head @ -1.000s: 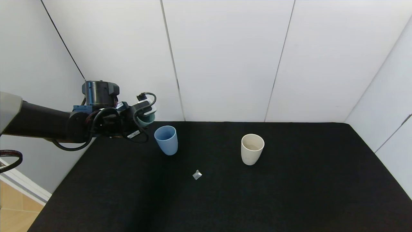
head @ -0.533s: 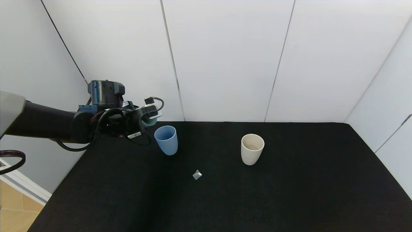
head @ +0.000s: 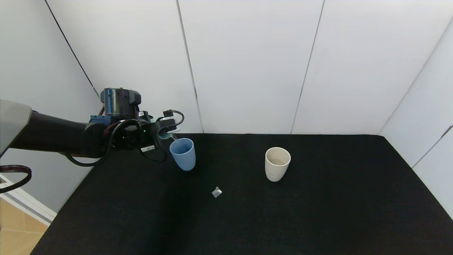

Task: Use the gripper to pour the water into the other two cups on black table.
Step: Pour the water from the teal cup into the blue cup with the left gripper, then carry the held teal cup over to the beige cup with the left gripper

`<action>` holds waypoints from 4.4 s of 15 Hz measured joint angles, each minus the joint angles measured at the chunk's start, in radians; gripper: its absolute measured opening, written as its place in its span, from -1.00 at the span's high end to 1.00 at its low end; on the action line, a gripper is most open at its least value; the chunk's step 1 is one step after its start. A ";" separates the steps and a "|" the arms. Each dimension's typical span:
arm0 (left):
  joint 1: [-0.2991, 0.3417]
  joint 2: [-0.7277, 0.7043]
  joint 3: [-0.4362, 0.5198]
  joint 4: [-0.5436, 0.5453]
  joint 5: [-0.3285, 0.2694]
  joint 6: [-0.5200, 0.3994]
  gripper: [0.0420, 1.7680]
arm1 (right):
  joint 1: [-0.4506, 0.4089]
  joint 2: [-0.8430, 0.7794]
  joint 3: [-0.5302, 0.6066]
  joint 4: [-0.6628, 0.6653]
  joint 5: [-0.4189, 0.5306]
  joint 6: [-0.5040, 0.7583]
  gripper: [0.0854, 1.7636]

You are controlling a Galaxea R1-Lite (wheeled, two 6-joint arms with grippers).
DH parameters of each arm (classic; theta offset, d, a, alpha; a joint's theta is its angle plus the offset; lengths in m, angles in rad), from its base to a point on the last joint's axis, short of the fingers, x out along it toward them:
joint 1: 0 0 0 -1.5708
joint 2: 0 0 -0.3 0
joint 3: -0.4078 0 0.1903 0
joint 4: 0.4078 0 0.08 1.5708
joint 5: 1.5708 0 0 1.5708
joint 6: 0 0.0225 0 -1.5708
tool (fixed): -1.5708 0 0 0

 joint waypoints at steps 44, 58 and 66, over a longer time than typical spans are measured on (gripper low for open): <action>-0.468 -0.026 -0.258 0.262 0.009 -0.687 -0.33 | 0.000 0.000 0.000 0.000 0.000 0.000 -0.94; -0.607 0.260 -0.553 0.329 0.211 -0.470 -0.33 | 0.001 0.000 0.000 0.000 0.000 0.000 -0.94; -0.613 0.350 -0.637 0.325 0.306 -0.280 -0.33 | 0.001 0.000 0.000 0.000 0.000 0.000 -0.94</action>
